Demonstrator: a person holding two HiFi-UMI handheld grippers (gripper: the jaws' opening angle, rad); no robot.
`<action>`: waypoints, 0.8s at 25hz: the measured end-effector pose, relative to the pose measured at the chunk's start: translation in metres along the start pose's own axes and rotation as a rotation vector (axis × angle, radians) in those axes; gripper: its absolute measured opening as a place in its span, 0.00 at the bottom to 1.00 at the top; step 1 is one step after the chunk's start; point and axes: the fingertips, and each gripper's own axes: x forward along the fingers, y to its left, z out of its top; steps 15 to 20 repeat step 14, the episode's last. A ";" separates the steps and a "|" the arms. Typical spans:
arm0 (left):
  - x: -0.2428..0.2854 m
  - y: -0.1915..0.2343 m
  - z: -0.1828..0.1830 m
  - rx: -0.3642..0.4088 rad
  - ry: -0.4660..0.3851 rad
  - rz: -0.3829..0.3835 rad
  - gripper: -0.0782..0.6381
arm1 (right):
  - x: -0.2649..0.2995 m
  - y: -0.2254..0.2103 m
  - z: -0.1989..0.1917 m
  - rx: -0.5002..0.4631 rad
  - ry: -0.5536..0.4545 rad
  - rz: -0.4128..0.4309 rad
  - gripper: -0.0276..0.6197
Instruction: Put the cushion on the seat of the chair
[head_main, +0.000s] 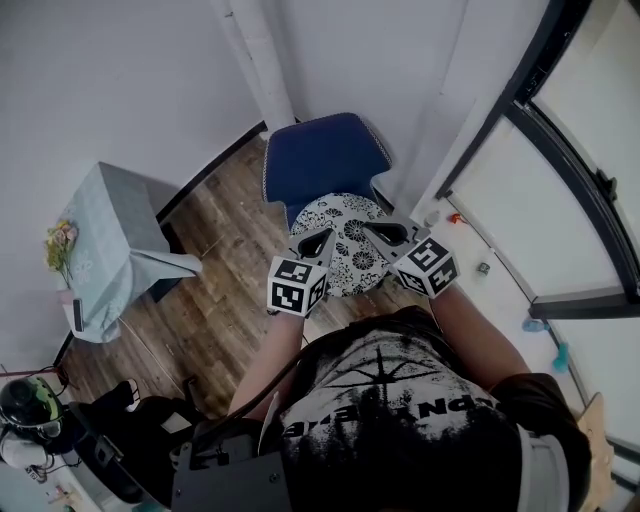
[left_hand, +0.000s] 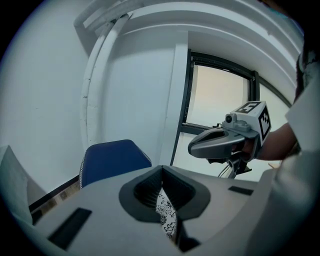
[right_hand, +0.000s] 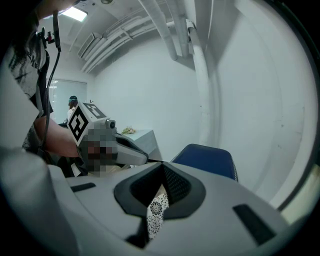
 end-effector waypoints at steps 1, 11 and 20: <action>0.000 -0.001 -0.001 -0.001 0.002 -0.001 0.13 | 0.000 0.001 0.000 -0.001 0.000 0.000 0.07; -0.006 -0.003 -0.009 -0.012 0.006 -0.009 0.13 | 0.005 0.012 -0.001 0.003 0.002 0.021 0.07; -0.008 -0.001 -0.012 -0.002 0.015 -0.010 0.13 | 0.006 0.016 -0.002 0.015 -0.009 0.020 0.07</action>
